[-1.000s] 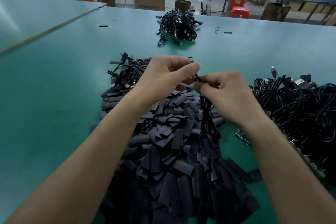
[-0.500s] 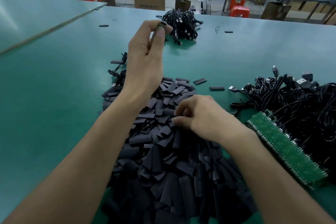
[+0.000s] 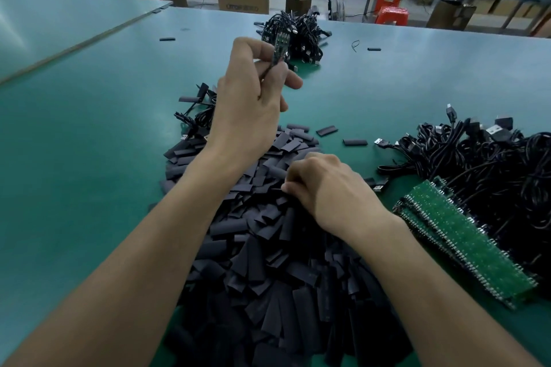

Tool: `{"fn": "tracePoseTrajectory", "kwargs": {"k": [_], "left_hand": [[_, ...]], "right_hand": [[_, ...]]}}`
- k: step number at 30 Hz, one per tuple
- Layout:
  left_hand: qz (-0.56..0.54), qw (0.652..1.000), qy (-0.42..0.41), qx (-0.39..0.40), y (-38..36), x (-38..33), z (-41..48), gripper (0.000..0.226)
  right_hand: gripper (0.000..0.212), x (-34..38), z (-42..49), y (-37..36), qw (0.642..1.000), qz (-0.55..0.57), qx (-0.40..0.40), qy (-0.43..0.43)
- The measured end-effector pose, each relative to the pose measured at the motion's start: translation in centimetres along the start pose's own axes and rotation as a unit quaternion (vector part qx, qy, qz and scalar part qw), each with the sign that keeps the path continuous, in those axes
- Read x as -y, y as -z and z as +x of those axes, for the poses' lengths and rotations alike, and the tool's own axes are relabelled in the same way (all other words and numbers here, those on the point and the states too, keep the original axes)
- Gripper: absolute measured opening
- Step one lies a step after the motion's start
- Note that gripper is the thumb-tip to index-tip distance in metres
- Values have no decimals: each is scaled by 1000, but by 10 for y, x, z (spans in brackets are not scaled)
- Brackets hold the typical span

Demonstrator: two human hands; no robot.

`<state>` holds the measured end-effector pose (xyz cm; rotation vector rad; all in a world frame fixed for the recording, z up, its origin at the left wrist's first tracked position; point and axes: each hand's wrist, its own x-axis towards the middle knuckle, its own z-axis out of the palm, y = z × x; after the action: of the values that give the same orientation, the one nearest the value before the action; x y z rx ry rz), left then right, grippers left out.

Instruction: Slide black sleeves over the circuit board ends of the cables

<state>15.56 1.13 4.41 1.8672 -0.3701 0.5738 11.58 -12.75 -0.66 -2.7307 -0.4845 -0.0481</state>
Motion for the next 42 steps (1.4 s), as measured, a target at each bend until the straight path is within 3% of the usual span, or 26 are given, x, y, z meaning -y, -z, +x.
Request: {"fn": "tracePoseTrajectory", "kwargs": {"k": [3, 8, 11, 20, 25, 36, 42], "left_hand": [[19, 999, 14, 24, 1, 2, 0, 24], [28, 998, 27, 40, 2, 7, -2, 18], [60, 995, 27, 80, -1, 8, -3, 17], [71, 987, 68, 128, -6, 15, -5, 18], [63, 984, 92, 139, -6, 20, -5, 17], [49, 982, 117, 143, -5, 22, -5, 14], [32, 981, 116, 150, -6, 18, -7, 14]], "right_hand": [[23, -5, 2, 4, 999, 10, -35, 3], [15, -19, 8, 22, 975, 185, -107, -65], [16, -27, 7, 31, 958, 231, -146, -81], [13, -32, 4, 40, 920, 354, -147, -83], [10, -29, 5, 41, 921, 328, -196, -70], [34, -36, 9, 36, 909, 312, -272, -50], [23, -40, 10, 33, 890, 349, -291, -24]]}}
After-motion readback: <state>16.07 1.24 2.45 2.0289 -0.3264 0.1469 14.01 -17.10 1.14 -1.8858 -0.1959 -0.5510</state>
